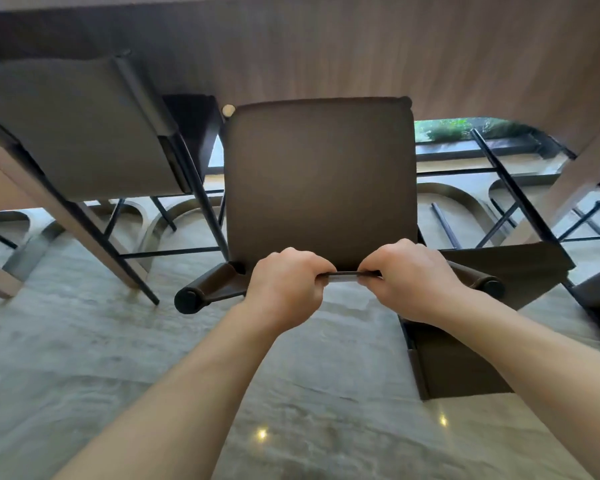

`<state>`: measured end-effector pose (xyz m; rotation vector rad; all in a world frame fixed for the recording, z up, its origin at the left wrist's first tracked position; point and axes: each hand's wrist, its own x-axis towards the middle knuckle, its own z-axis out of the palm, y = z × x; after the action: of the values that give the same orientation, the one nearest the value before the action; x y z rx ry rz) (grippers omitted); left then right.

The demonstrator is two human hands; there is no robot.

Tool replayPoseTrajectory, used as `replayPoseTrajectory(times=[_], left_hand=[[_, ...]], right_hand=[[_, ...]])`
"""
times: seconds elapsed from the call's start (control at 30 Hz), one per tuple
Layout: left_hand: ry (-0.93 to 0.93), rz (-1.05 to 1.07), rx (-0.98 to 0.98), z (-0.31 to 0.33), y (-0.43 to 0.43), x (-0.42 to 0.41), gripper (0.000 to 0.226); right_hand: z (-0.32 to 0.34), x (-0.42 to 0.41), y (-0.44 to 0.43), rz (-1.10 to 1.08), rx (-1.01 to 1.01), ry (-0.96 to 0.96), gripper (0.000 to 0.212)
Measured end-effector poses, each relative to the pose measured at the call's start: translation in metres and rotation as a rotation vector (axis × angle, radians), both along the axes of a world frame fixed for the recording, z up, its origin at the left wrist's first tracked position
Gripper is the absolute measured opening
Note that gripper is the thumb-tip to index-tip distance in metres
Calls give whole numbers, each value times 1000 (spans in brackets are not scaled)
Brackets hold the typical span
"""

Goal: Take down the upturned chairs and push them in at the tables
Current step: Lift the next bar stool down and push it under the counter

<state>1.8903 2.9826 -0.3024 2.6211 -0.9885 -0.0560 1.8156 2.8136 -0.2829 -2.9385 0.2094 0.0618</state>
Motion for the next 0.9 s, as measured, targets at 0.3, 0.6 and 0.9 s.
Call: replayPoseTrajectory(times=[0.3, 0.6, 0.9], left_hand=[[3, 134, -60, 38, -26, 57, 19], [8, 263, 207, 53, -54, 91, 13], [-23, 231, 238, 67, -71, 129, 14]], right_hand=[[39, 62, -27, -31, 43, 3, 19], [41, 96, -32, -49, -44, -12, 13], [49, 139, -49, -43, -94, -45, 13]])
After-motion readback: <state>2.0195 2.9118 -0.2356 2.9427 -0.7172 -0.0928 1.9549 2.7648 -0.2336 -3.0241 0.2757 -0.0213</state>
